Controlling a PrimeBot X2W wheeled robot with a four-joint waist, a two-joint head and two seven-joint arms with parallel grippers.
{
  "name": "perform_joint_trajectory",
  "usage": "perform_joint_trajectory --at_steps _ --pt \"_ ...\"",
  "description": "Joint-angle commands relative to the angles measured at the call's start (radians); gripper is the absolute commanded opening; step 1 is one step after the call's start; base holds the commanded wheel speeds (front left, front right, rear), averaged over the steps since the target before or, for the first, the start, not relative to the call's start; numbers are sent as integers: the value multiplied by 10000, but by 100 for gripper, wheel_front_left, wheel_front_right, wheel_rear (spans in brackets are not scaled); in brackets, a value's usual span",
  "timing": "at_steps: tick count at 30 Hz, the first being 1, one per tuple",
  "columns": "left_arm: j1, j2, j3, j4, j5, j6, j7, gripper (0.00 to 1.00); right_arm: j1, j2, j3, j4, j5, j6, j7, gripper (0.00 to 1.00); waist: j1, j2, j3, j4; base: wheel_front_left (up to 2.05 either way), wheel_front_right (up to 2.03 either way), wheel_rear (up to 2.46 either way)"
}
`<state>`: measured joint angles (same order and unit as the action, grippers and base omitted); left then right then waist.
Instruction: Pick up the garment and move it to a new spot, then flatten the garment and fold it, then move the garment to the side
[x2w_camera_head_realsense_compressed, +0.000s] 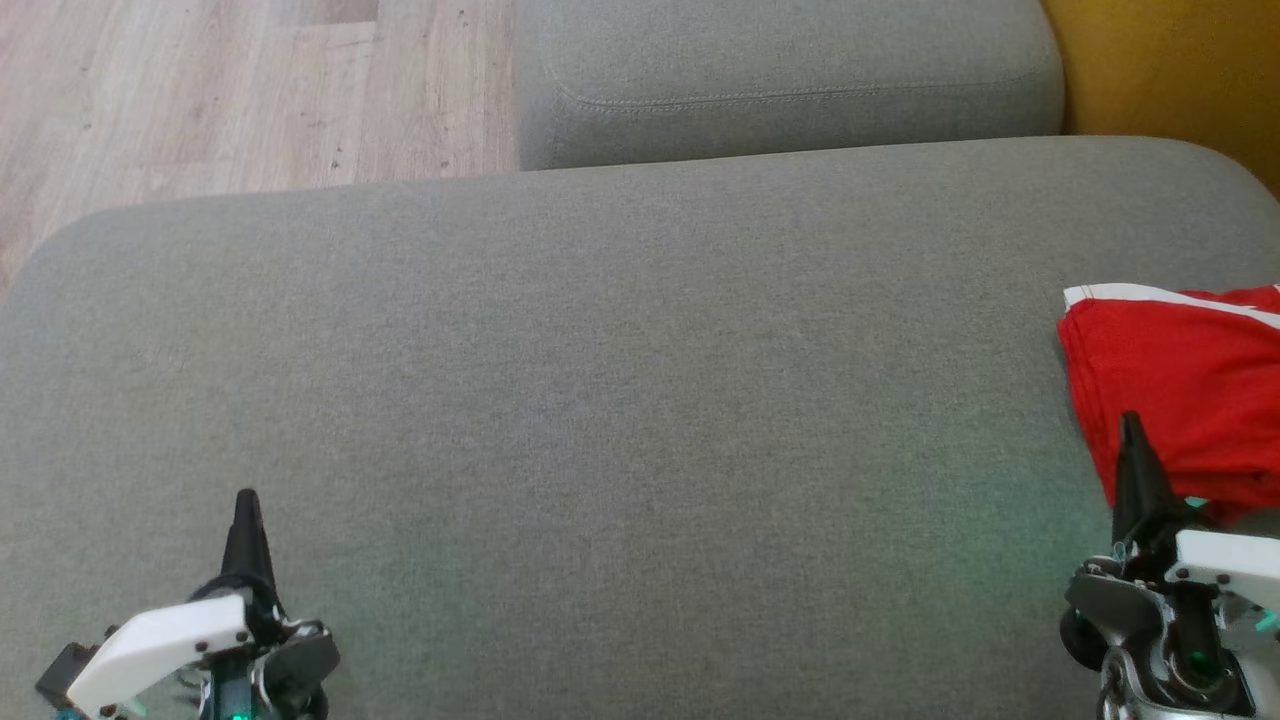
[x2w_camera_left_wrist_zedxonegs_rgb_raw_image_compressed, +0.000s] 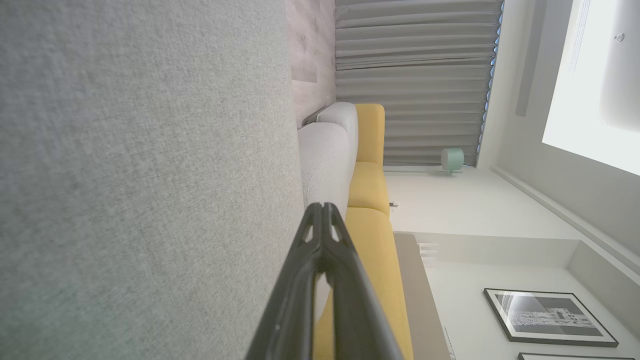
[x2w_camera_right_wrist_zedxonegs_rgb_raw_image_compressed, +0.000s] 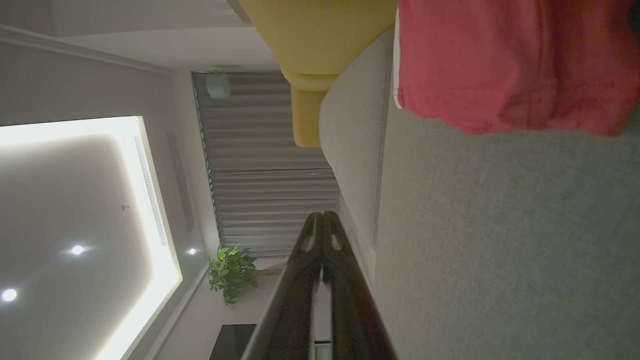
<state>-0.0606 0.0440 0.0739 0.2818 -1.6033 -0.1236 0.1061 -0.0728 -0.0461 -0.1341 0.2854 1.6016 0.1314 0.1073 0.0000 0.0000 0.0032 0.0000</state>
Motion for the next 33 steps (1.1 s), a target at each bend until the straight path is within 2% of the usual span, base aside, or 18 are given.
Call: perform_joint_trajectory --at_steps 1,33 --pt "-475 62 396 -363 -55 -71 69 0 -351 -41 202 -406 70 -7 60 0 0 0 -1 0 0 0 0" --pt "-474 62 396 -364 -55 -71 69 0 -351 -41 203 -406 70 -7 59 0 0 0 -1 0 0 0 0"
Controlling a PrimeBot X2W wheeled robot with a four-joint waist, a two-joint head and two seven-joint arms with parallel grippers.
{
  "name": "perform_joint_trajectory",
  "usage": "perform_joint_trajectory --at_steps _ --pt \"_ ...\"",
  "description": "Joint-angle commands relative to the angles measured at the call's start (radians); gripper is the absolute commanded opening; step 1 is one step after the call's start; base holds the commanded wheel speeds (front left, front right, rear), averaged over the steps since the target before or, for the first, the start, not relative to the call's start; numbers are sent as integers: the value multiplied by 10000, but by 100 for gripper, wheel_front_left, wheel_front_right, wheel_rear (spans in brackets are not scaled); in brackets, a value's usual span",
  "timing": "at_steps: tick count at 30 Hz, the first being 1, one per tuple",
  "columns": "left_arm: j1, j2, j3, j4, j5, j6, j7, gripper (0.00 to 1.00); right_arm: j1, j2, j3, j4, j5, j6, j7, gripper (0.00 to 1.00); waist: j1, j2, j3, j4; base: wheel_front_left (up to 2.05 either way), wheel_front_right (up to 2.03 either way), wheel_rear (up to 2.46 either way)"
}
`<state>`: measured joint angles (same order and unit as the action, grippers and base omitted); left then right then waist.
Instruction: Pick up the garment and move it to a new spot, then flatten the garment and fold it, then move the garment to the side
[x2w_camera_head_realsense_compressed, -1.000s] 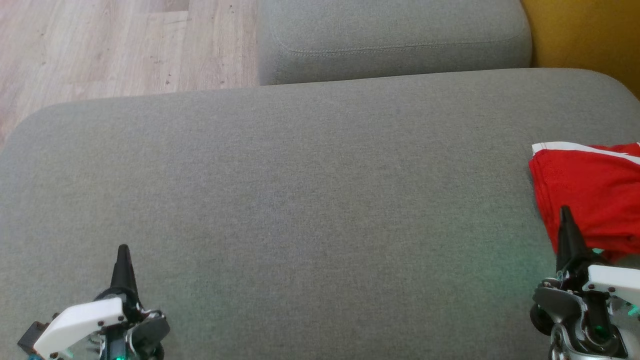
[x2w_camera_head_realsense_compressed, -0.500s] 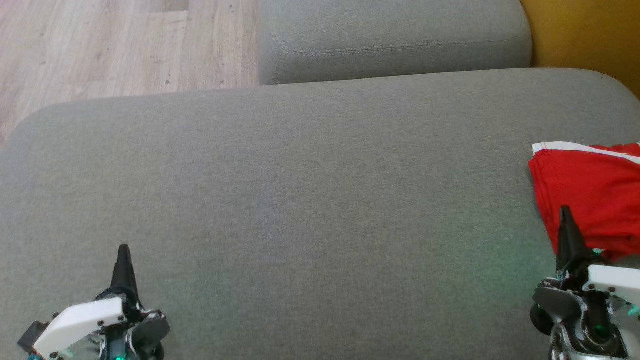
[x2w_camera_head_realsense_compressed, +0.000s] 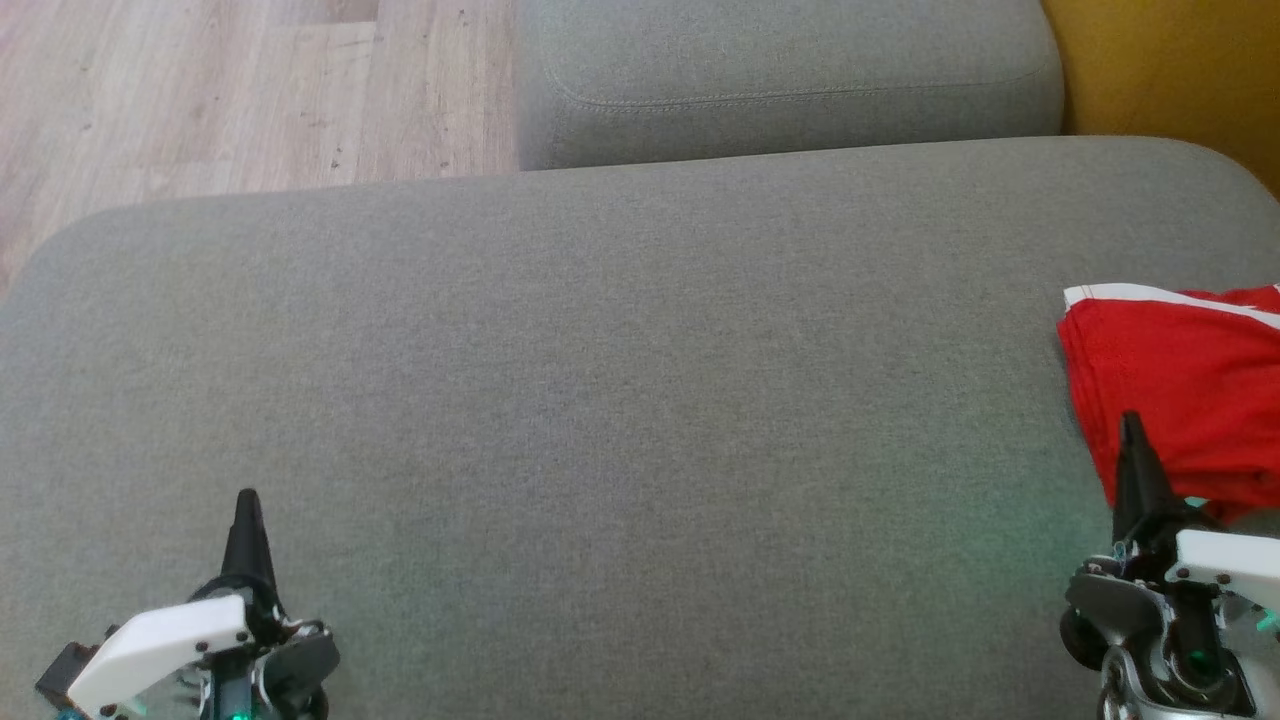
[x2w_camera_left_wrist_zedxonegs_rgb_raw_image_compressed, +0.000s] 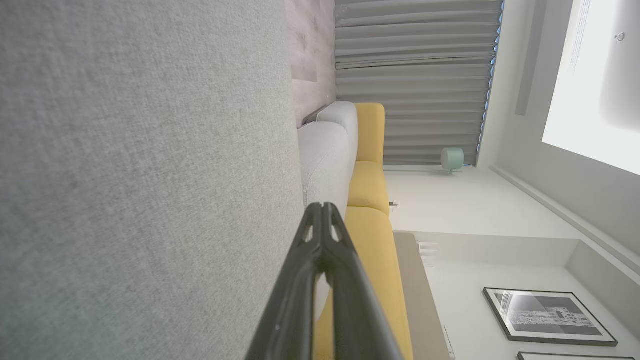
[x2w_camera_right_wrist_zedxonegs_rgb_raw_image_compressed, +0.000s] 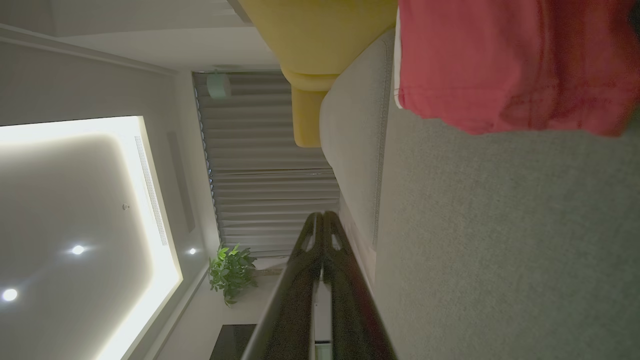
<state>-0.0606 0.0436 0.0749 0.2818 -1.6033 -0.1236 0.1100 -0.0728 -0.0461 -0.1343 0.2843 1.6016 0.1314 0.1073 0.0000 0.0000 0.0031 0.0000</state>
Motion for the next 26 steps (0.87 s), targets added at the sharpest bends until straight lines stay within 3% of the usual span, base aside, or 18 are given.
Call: perform_joint_trajectory --at_steps 1,26 --pt "-474 66 386 -364 -55 -71 30 0 -351 -41 205 -395 70 -7 59 0 0 0 0 0 0 0 0" --pt "-474 66 386 -365 -56 -71 30 0 -351 -41 206 -395 71 -7 59 0 0 0 0 0 0 0 0"
